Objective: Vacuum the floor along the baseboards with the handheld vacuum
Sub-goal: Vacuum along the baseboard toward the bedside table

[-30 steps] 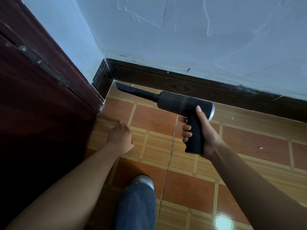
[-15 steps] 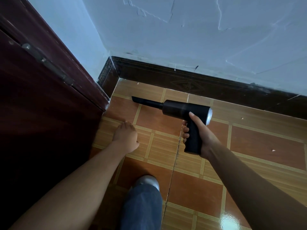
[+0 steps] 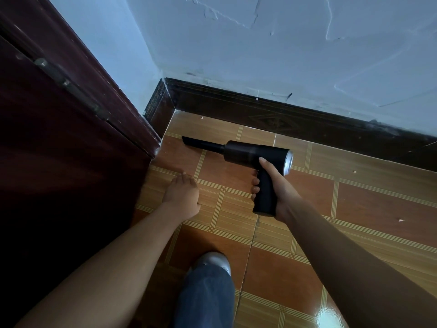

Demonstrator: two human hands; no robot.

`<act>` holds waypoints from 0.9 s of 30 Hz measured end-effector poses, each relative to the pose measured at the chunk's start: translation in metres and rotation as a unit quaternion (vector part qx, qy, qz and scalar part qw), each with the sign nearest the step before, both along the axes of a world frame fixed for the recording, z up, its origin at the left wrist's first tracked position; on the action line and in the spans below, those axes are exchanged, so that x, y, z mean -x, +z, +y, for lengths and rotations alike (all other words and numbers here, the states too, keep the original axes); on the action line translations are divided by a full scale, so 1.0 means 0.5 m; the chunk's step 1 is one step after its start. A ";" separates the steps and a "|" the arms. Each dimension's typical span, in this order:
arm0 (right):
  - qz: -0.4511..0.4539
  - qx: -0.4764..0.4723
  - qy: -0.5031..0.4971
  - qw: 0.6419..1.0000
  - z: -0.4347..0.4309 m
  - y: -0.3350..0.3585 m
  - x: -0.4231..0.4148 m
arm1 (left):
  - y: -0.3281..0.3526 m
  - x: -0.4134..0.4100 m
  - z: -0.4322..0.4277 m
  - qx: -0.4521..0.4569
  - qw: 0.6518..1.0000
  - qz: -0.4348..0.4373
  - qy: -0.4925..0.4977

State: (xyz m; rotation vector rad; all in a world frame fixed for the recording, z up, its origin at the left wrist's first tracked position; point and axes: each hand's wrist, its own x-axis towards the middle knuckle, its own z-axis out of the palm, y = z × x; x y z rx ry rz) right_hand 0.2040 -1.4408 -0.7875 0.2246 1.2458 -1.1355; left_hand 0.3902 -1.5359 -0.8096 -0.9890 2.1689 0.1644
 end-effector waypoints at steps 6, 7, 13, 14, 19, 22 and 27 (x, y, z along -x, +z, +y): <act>0.003 0.005 -0.007 1.000 -0.022 -0.007 -0.005 | 0.001 -0.002 -0.002 -0.008 1.000 -0.013 -0.007; 0.005 0.008 -0.009 1.000 -0.025 -0.008 -0.005 | 0.000 -0.002 -0.002 -0.010 1.000 -0.012 -0.008; 0.005 0.018 -0.035 0.999 -0.047 -0.012 -0.001 | -0.001 -0.004 -0.003 -0.016 1.000 -0.009 -0.005; 0.004 0.018 -0.038 0.999 -0.049 -0.013 -0.003 | -0.002 -0.004 -0.003 -0.017 1.000 -0.008 -0.005; -0.007 0.019 -0.024 0.999 -0.049 -0.020 -0.021 | 0.000 -0.007 -0.003 -0.022 1.000 -0.004 -0.003; -0.011 0.017 -0.005 1.000 -0.048 -0.021 -0.027 | 0.002 -0.002 -0.002 -0.021 1.000 -0.007 -0.003; -0.006 0.021 0.017 1.000 -0.049 -0.025 -0.033 | 0.004 0.005 0.000 -0.018 1.000 -0.011 -0.005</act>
